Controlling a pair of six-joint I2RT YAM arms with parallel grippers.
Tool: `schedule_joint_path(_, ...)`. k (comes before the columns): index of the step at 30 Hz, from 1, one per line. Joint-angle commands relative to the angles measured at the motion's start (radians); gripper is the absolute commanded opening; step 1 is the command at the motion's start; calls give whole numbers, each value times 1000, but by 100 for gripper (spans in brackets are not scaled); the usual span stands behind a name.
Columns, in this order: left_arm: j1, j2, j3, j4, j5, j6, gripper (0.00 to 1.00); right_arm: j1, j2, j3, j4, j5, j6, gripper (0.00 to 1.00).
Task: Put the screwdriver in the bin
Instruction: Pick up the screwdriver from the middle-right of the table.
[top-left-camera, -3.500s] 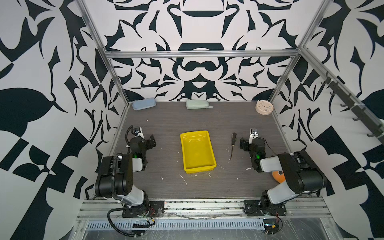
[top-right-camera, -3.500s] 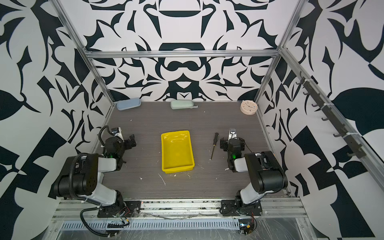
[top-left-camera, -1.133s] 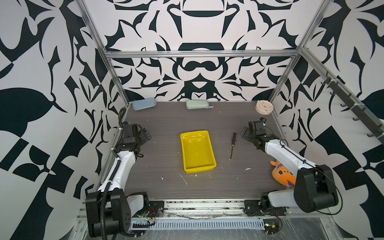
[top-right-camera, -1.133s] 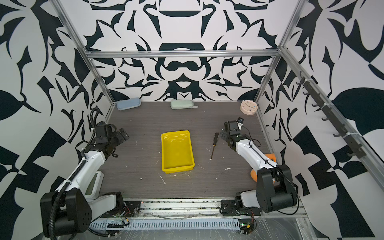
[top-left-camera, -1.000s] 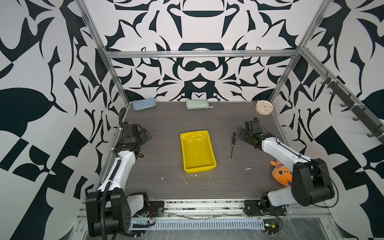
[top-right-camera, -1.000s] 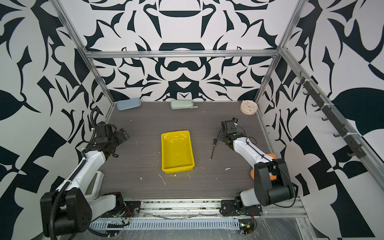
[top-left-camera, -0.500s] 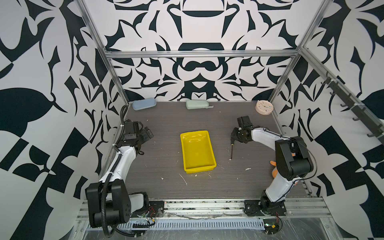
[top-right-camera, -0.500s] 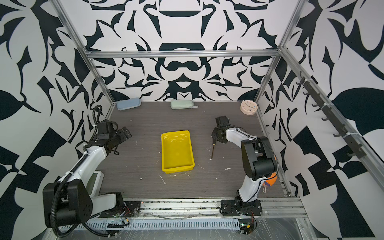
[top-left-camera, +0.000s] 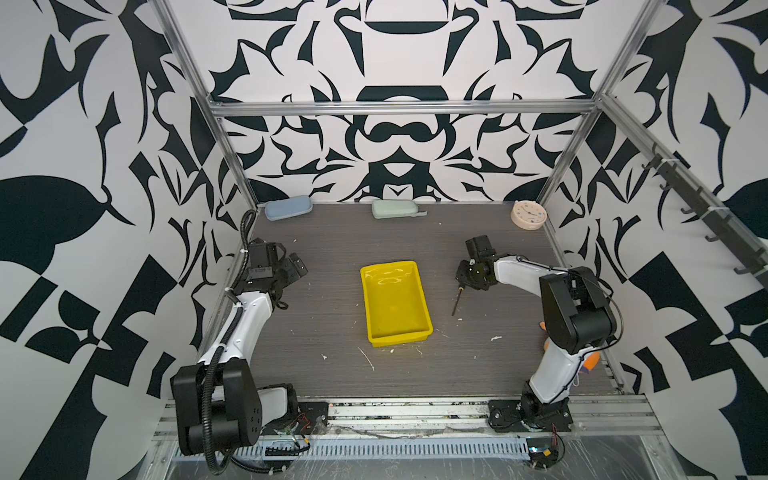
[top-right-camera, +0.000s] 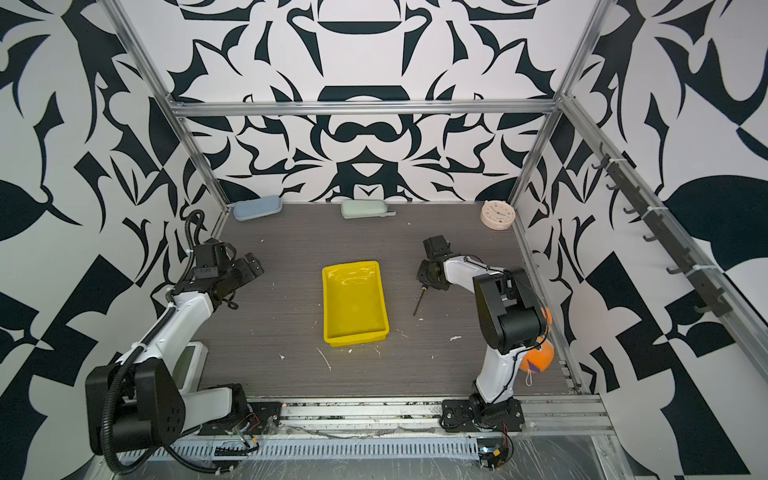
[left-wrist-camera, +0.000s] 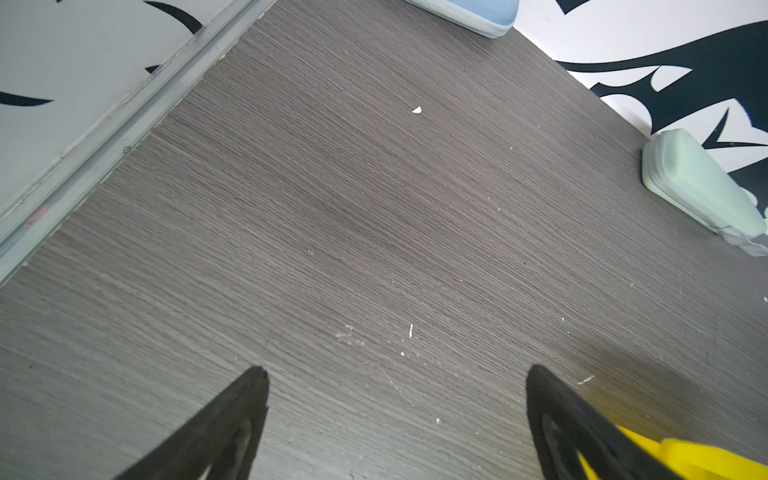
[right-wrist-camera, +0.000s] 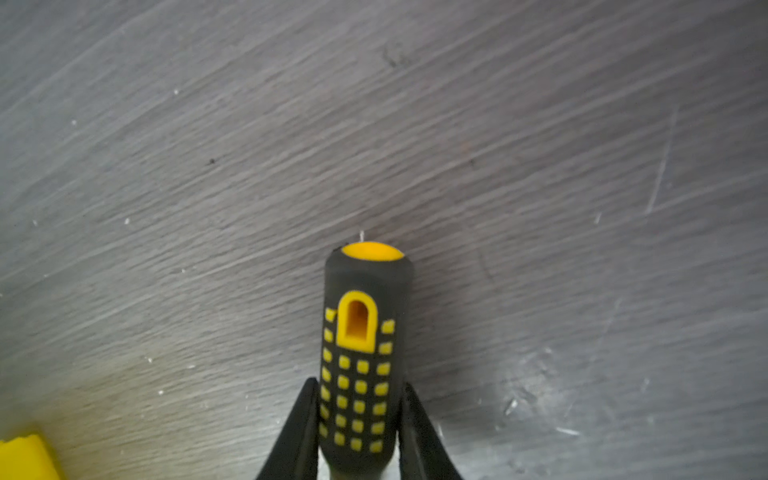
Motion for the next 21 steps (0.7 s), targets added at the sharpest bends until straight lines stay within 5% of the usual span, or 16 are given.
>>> schedule_joint_path(1,1,7,25,-17,2,-1,99,11,-9,15,-8,38,-4,20)
schedule_joint_path(9,1,-13,21,-24,-15,-5,99,53,-159,41,-71,101,-49,15)
schedule_joint_path(15,1,-92,-17,-22,-109,-25,99,229,-274,126,-121,200,-81,15)
schedule_joint_path(21,2,-90,-24,-13,-104,-22,99,419,-229,189,-72,183,-99,15)
